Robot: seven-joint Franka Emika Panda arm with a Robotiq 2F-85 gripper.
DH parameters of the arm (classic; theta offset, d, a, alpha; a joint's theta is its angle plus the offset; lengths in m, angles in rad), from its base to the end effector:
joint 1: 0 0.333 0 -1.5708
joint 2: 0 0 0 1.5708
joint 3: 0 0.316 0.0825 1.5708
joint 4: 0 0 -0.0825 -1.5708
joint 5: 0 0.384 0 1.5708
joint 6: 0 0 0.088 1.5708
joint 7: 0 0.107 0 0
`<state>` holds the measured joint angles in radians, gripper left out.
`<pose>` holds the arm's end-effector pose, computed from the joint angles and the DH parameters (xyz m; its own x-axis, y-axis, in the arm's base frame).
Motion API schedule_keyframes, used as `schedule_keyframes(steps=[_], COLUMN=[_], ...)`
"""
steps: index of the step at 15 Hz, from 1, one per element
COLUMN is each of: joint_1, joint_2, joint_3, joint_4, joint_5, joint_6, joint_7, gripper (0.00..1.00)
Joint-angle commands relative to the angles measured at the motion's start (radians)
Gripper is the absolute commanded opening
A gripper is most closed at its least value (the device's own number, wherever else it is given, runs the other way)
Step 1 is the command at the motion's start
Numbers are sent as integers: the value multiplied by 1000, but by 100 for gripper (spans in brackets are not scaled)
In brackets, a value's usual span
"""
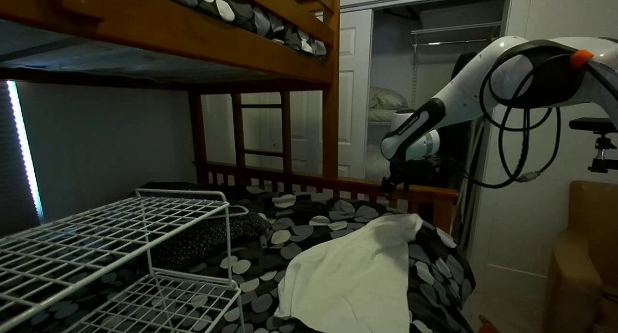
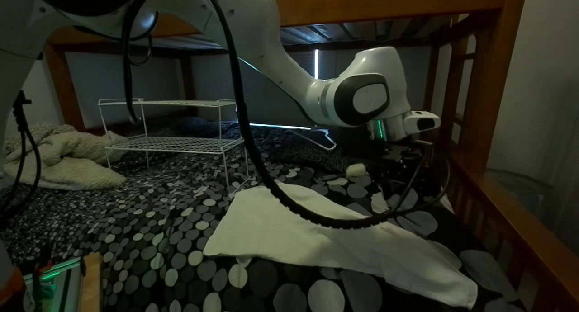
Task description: Spread the pillowcase to the right
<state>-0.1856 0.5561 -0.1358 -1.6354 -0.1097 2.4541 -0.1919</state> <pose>0.6779 -0.2112 0.3241 0.9760 -0.0006 0.2179 -0.0464 -0.9776 0.2055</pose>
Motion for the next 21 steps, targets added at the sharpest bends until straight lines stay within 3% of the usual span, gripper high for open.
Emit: schedule_keyframes(steps=[1, 7, 12, 19, 20, 21], joint_1=[16, 15, -25, -10, 15, 17], joint_2=[-22, -136, -345, -646, -558, -582], joint_3=[37, 104, 149, 62, 62, 51], joint_4=[-17, -142, -321, -588, -487, -505], joint_5=[-34, -85, -37, 158, 99, 104], joint_6=[-73, -7, -36, -16, -40, -40], joint_7=[-72, -336, -647, -720, -682, -686], gripper=[100, 100, 100, 100, 100, 100])
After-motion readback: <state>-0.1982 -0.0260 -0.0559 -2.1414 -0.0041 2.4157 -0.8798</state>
